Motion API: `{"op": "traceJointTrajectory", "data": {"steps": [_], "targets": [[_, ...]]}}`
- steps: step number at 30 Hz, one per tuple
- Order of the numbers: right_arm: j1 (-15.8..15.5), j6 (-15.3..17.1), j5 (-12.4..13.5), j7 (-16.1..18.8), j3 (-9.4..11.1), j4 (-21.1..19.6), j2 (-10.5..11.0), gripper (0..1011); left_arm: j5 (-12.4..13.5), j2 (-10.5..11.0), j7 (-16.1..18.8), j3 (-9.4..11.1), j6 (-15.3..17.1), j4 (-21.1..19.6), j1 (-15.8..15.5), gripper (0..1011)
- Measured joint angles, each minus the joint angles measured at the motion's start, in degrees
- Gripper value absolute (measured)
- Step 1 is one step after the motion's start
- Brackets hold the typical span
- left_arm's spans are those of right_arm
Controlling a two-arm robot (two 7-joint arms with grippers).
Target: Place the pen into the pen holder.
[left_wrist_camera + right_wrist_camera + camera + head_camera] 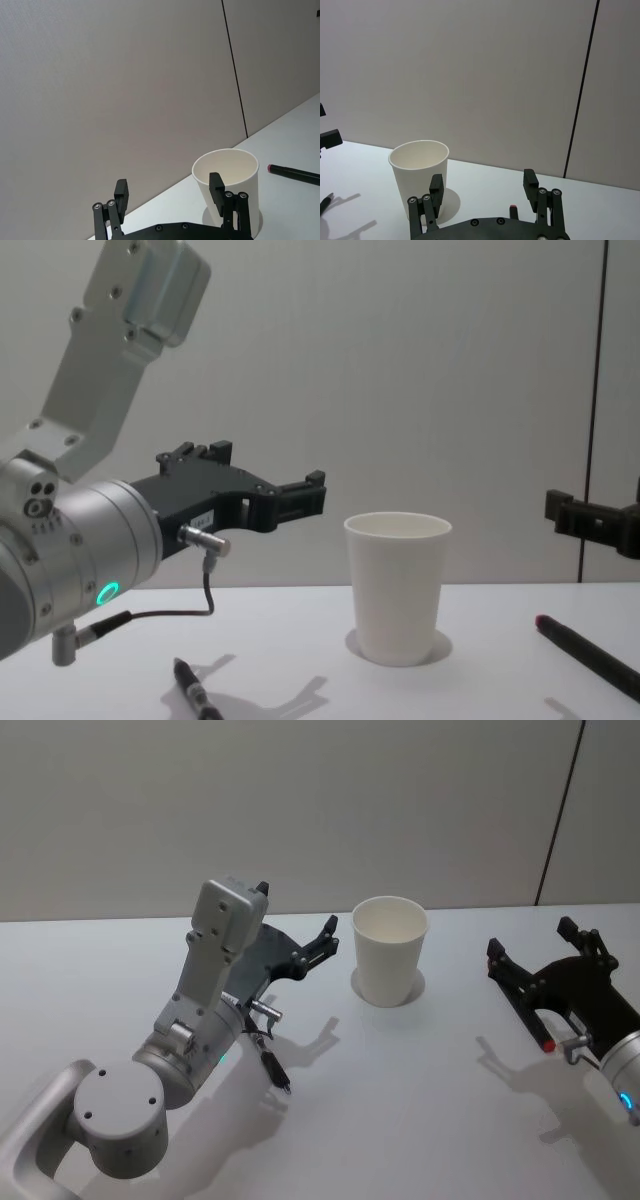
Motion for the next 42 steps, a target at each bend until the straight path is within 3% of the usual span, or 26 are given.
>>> {"op": "traceJointTrajectory", "data": {"steps": [42], "targets": [[0.06,-0.01,-0.04,0.11,0.16,0.06,0.06,1001,0.0,0.0,0.0,0.0,0.0,0.0,0.0,1003]]}}
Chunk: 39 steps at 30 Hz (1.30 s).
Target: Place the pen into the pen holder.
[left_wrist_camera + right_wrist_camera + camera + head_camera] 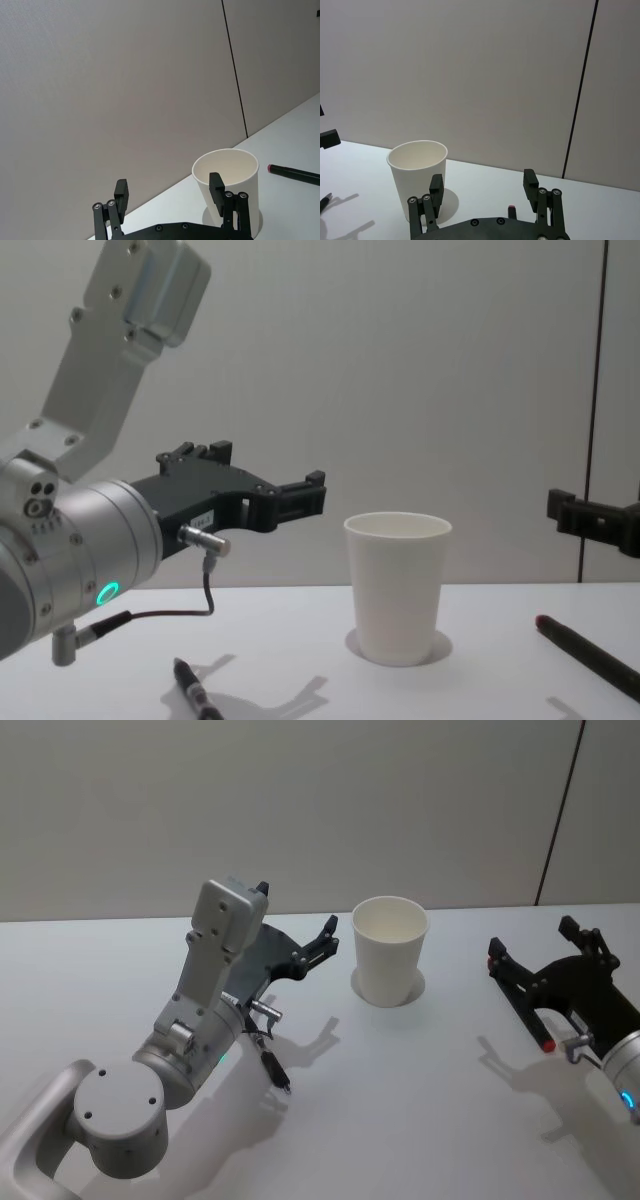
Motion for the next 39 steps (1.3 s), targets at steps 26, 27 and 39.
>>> {"op": "traceJointTrajectory", "data": {"steps": [26,27,39], "targets": [[-2.44,2.07,1.81,-1.97,2.66,-2.11,2.72,1001,0.0,0.0,0.0,0.0,0.0,0.0,0.0,1003],[-2.69,2.41,2.09,-2.23,2.83,-2.36,2.9,1001,0.0,0.0,0.0,0.0,0.0,0.0,0.0,1003],[-3.94,6.13,4.66,-3.95,3.96,-4.26,3.57,1002,0.0,0.0,0.0,0.0,0.0,0.0,0.0,1003]]}}
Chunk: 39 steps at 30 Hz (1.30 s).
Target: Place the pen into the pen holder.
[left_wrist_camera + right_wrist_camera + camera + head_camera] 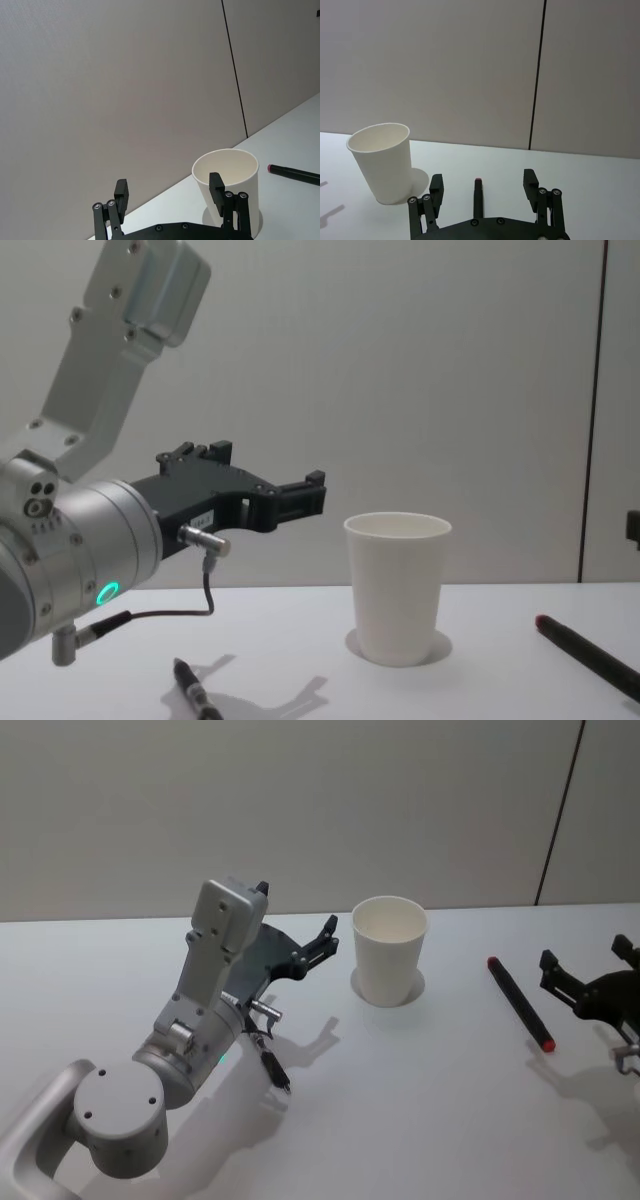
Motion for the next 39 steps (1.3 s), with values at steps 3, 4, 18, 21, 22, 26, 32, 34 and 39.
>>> {"op": "traceJointTrajectory", "data": {"steps": [3,4,18,21,22,26,32,34,39], "targets": [[0.16,1.64,0.95,-0.54,0.13,-0.23,-0.29,1002,0.0,0.0,0.0,0.0,0.0,0.0,0.0,1003],[0.26,2.12,1.17,-0.68,0.16,-0.26,-0.39,1001,0.0,0.0,0.0,0.0,0.0,0.0,0.0,1003],[5.0,12.14,3.83,-4.94,0.0,0.85,-3.94,1001,0.0,0.0,0.0,0.0,0.0,0.0,0.0,1003],[6.1,13.87,3.75,-5.85,-0.14,1.4,-4.69,1001,0.0,0.0,0.0,0.0,0.0,0.0,0.0,1003],[6.38,14.4,3.62,-6.15,-0.18,1.55,-4.85,1001,0.0,0.0,0.0,0.0,0.0,0.0,0.0,1003],[7.84,16.36,2.69,-7.08,-0.42,2.37,-5.66,1002,0.0,0.0,0.0,0.0,0.0,0.0,0.0,1003],[10.25,18.89,0.2,-7.81,-0.99,3.98,-6.82,1001,0.0,0.0,0.0,0.0,0.0,0.0,0.0,1003],[11.06,19.73,-1.03,-7.89,-1.22,4.6,-7.17,1001,0.0,0.0,0.0,0.0,0.0,0.0,0.0,1003],[12.7,21.1,-3.13,-7.9,-1.75,6.2,-7.99,1001,0.0,0.0,0.0,0.0,0.0,0.0,0.0,1003]]}}
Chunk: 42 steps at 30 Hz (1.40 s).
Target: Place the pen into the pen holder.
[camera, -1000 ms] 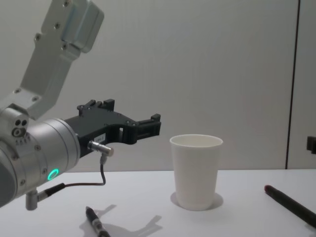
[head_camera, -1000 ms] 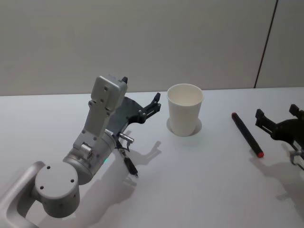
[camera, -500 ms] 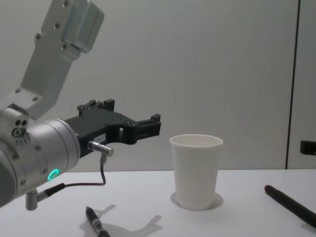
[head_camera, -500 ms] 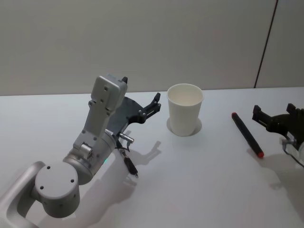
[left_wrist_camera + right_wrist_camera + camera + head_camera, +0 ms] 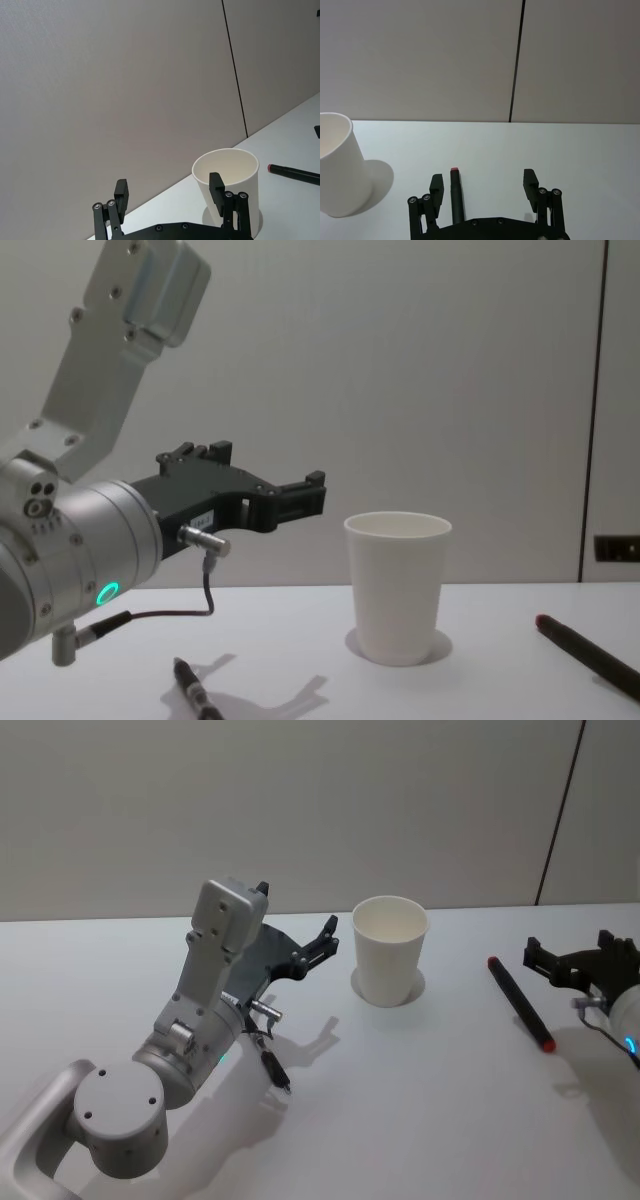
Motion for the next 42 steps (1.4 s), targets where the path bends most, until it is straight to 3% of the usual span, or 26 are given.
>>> {"op": "traceJointTrajectory", "data": {"steps": [12,29,42], "targets": [[3.39,3.27,-3.21,0.36,-1.2,4.42,-2.41,1001,0.0,0.0,0.0,0.0,0.0,0.0,0.0,1003],[5.39,6.99,-1.79,-0.99,-1.85,7.65,-5.58,1001,0.0,0.0,0.0,0.0,0.0,0.0,0.0,1003],[5.2,8.48,-2.92,-3.43,-2.04,8.04,-6.7,1001,0.0,0.0,0.0,0.0,0.0,0.0,0.0,1003]]}}
